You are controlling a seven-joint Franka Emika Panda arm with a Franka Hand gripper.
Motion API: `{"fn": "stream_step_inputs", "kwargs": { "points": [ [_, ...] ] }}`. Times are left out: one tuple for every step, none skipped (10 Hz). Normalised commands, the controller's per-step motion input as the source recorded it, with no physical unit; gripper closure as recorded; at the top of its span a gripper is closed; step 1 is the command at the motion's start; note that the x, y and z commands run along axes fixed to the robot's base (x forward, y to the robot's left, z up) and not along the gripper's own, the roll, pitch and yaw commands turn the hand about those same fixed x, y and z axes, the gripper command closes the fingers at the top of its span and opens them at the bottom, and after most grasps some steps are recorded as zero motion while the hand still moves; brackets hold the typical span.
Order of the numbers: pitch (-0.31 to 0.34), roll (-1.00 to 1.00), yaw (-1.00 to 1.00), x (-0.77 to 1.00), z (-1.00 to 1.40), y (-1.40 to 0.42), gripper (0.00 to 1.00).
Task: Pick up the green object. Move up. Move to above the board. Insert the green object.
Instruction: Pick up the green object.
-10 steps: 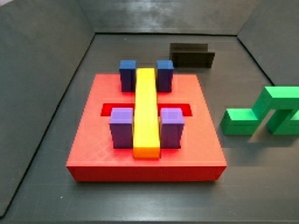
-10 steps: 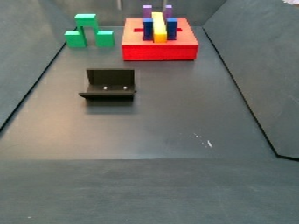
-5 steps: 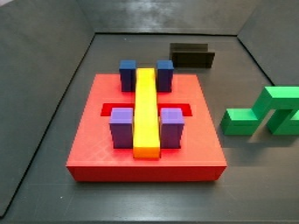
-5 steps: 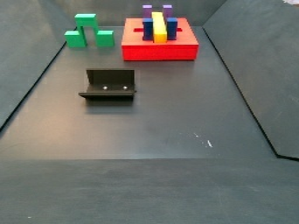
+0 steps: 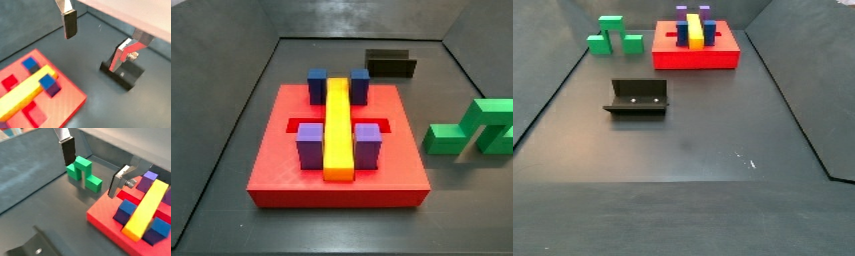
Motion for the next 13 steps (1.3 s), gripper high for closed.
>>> {"fn": "stream_step_inputs", "kwargs": {
  "points": [
    [-0.073, -0.09, 0.0, 0.81, -0.59, -0.55, 0.0],
    [-0.063, -0.09, 0.0, 0.77, -0.57, -0.55, 0.0],
    [0.061, 0.0, -0.3, 0.64, -0.04, -0.27, 0.0],
    [-0.014, 0.0, 0.0, 0.0, -0.08, -0.15, 0.0],
    [0.0, -0.07, -0.17, 0.85, -0.09, -0.39, 0.0],
    [0.0, -0.15, -0.1, 1.0, 0.0, -0.32, 0.0],
    [0.0, -0.11, 0.0, 1.0, 0.0, -0.39, 0.0],
    [0.0, -0.14, 0.0, 1.0, 0.0, -0.41, 0.0],
    [0.0, -0.14, 0.0, 1.0, 0.01, -0.41, 0.0],
    [0.0, -0.2, -0.01, 1.0, 0.0, -0.33, 0.0],
    [0.0, -0.25, 0.0, 1.0, -0.19, -0.25, 0.0],
    [-0.043, -0.28, 0.0, 1.0, -0.36, -0.2, 0.0],
    [-0.05, -0.29, 0.0, 1.0, -0.36, -0.2, 0.0]
  ]
}}
